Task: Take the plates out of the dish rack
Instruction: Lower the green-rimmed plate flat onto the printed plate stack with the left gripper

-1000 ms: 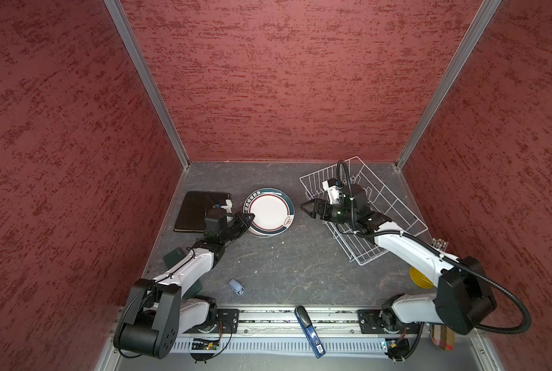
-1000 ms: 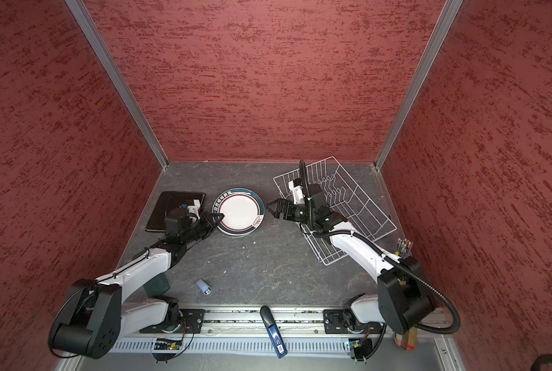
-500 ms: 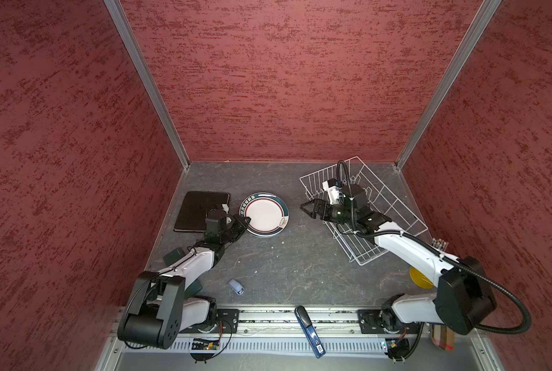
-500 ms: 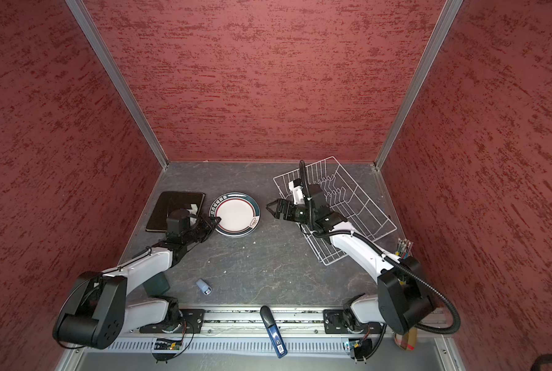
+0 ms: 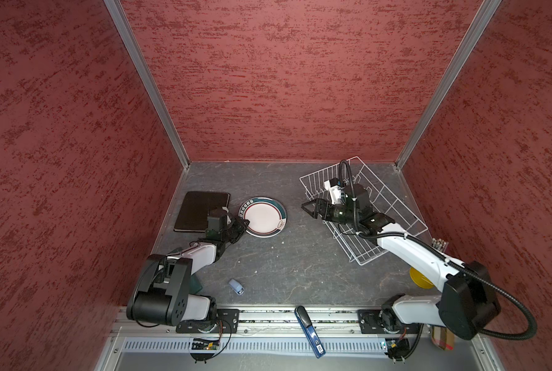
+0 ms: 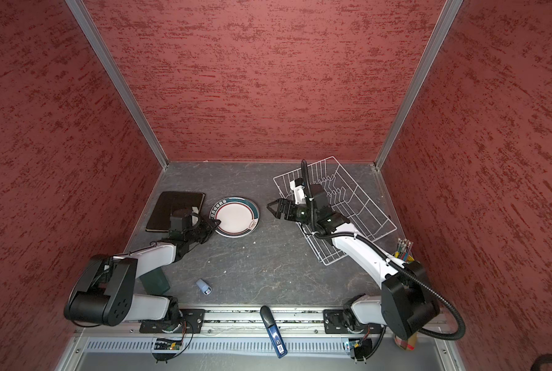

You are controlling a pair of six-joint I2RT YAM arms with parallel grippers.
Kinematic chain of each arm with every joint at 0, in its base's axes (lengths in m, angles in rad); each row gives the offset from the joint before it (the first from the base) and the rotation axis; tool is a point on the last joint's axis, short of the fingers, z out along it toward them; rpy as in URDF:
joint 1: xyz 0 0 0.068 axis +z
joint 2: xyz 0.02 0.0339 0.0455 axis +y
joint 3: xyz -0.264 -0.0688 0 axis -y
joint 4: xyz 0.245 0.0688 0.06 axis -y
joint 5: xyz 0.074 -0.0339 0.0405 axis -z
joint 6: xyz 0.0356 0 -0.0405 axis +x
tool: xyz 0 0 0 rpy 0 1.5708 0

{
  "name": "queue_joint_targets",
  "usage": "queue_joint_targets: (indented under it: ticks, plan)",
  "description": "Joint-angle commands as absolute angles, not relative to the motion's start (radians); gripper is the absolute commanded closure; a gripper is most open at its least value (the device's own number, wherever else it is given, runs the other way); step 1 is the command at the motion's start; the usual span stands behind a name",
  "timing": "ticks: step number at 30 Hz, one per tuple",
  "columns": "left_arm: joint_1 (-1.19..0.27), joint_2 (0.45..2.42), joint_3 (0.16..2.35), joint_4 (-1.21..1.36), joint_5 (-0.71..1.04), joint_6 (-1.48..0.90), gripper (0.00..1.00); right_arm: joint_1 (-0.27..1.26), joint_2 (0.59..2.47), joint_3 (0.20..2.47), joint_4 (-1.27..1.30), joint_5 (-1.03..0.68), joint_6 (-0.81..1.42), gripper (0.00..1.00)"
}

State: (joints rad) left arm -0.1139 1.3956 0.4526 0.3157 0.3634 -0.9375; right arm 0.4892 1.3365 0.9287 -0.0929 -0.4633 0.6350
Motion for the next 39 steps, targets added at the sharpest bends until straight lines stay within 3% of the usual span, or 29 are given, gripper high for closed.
queue_joint_targets:
  ticks: [1,23,39]
  plan:
    - [-0.103,1.411,0.491,0.398,0.392,-0.934,1.00,0.495,1.308,0.939,-0.103,-0.434,0.617,0.01]
    - [-0.103,1.504,0.530,0.387,0.400,-0.906,1.00,0.495,1.287,0.931,-0.122,-0.416,0.608,0.01]
    - [-0.103,1.504,0.543,0.318,0.392,-0.884,0.71,0.495,1.284,0.932,-0.128,-0.406,0.602,0.01]
